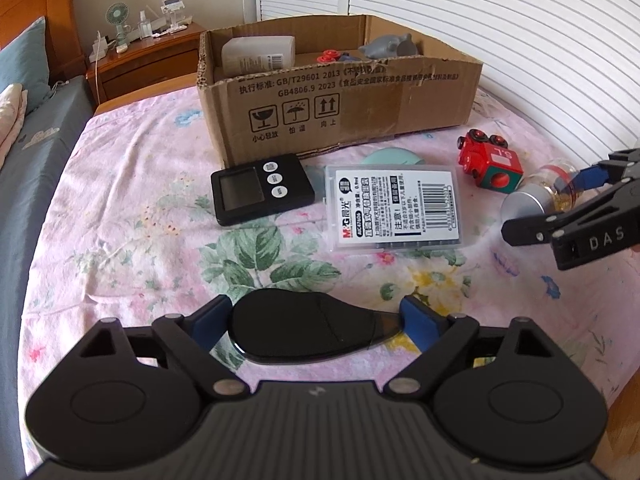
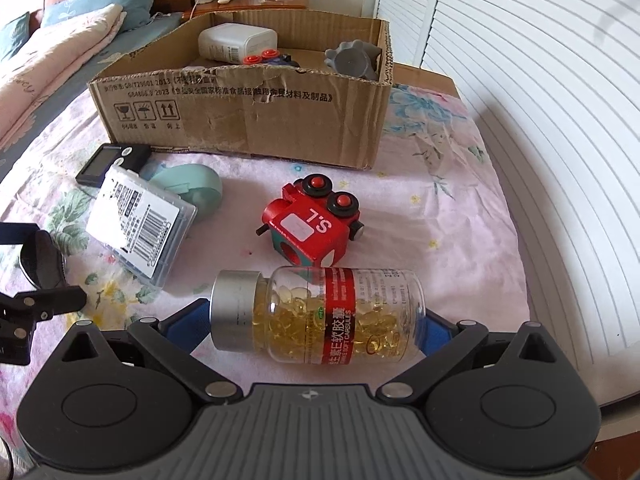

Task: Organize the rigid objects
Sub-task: 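Close right tool around capsule jar while left tool holds black case, then carry capsule jar and black case into the box and open both tools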

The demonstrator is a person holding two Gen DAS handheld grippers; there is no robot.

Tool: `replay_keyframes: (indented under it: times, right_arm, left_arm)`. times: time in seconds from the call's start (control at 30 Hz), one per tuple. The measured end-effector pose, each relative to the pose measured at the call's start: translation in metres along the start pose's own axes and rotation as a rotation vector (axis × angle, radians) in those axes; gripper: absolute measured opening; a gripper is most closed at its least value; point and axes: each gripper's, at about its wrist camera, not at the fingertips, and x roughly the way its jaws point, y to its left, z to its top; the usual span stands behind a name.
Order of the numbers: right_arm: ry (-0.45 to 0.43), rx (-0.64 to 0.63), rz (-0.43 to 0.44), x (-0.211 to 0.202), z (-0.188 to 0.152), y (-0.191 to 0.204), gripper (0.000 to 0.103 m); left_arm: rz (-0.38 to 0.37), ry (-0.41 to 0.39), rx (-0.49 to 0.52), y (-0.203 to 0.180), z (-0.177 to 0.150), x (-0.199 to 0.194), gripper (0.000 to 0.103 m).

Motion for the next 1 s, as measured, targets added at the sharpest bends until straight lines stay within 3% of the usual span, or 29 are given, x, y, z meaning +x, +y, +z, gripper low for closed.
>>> replay_keyframes:
  times: [0.1, 0.27, 0.63, 1.0]
  right_arm:
    - [0.000, 0.007, -0.019, -0.001, 0.002, 0.000, 0.096]
    - [0.010, -0.009, -0.022, -0.004, 0.002, 0.004, 0.096]
    - [0.014, -0.077, 0.049, -0.029, 0.002, 0.009, 0.096]
    - [-0.050, -0.168, 0.086, -0.068, 0.030, 0.010, 0.096]
  left_arm:
    - [-0.004, 0.001, 0.017, 0.000, 0.000, 0.000, 0.090]
    - [-0.007, 0.001, 0.052, 0.001, 0.003, -0.003, 0.090]
    - [-0.068, 0.016, 0.138, 0.006, 0.017, -0.024, 0.089]
    - [-0.122, -0.041, 0.180, 0.019, 0.077, -0.054, 0.090]
